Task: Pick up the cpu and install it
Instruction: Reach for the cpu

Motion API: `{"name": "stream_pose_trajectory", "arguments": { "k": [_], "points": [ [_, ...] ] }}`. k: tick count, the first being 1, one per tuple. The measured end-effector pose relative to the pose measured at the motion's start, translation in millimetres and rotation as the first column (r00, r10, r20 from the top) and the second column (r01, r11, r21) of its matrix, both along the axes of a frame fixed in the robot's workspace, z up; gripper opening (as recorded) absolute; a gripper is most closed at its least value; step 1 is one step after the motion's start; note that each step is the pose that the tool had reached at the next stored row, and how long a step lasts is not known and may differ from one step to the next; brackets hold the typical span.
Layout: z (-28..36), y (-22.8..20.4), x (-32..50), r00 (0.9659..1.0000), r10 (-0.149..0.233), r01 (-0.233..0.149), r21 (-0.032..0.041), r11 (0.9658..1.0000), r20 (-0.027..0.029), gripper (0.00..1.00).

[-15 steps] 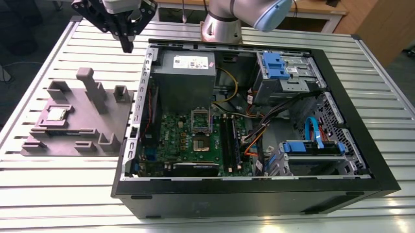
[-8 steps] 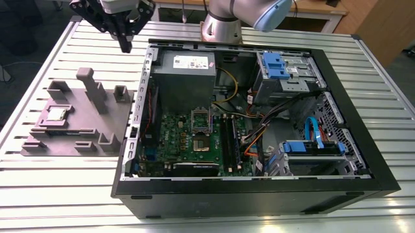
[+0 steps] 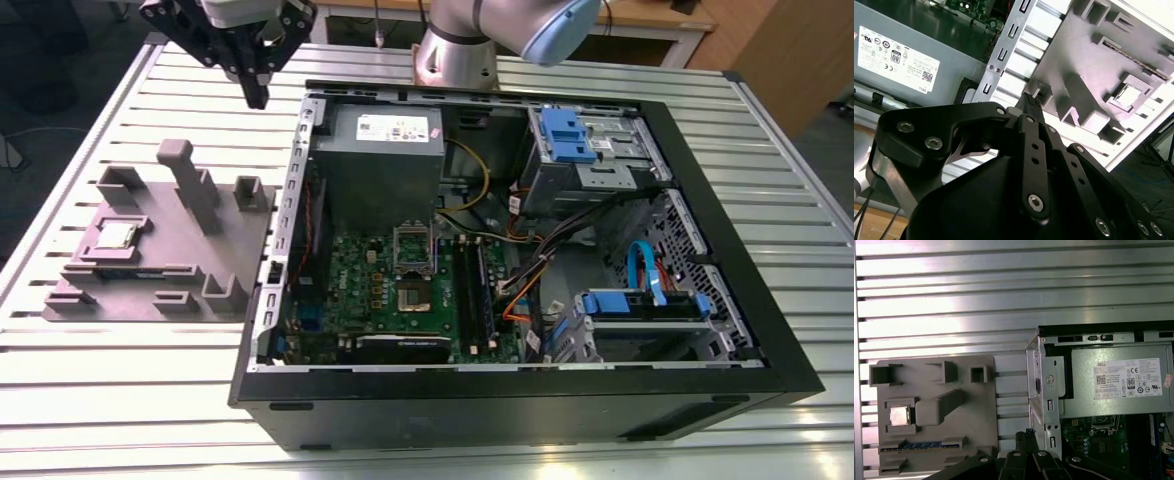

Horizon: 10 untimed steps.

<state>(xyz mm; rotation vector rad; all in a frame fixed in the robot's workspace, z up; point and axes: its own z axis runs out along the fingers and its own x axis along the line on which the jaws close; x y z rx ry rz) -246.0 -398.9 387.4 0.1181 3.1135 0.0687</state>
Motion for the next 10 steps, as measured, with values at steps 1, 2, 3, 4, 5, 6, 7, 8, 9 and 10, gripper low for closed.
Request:
{"name": "stream_pose_trajectory", "arguments": {
  "k": [1, 2, 3, 4, 5, 6, 7, 8, 9, 10],
  "points": [
    [0.0, 0.0, -0.3, 1.0, 0.0, 0.0, 0.0001, 1.0, 0.0, 0.1],
    [-0.1, 0.0, -0.6, 1.0, 0.0, 0.0, 0.0001, 1.0, 0.0, 0.1],
    [-0.1, 0.0, -0.9, 1.0, 0.0, 0.0, 0.0, 1.0, 0.0, 0.1],
    [-0.1, 0.0, -1.2, 1.0, 0.0, 0.0, 0.0, 1.0, -0.0001, 0.1],
    [-0.1, 0.0, -1.7, 1.0, 0.0, 0.0, 0.0, 1.0, 0.0, 0.1],
    [-0.1, 0.0, -2.0, 1.0, 0.0, 0.0, 0.0, 1.0, 0.0, 0.1],
    [-0.1, 0.0, -2.3, 1.0, 0.0, 0.0, 0.0, 1.0, 0.0, 0.1],
    [-0.2, 0.0, -2.6, 1.0, 0.0, 0.0, 0.0001, 1.0, 0.0, 0.1],
    [-0.2, 0.0, -2.9, 1.0, 0.0, 0.0, 0.0, 1.0, -0.0001, 0.1],
    [-0.2, 0.0, -3.2, 1.0, 0.0, 0.0, 0.0, 1.0, -0.0001, 0.1]
  ]
}}
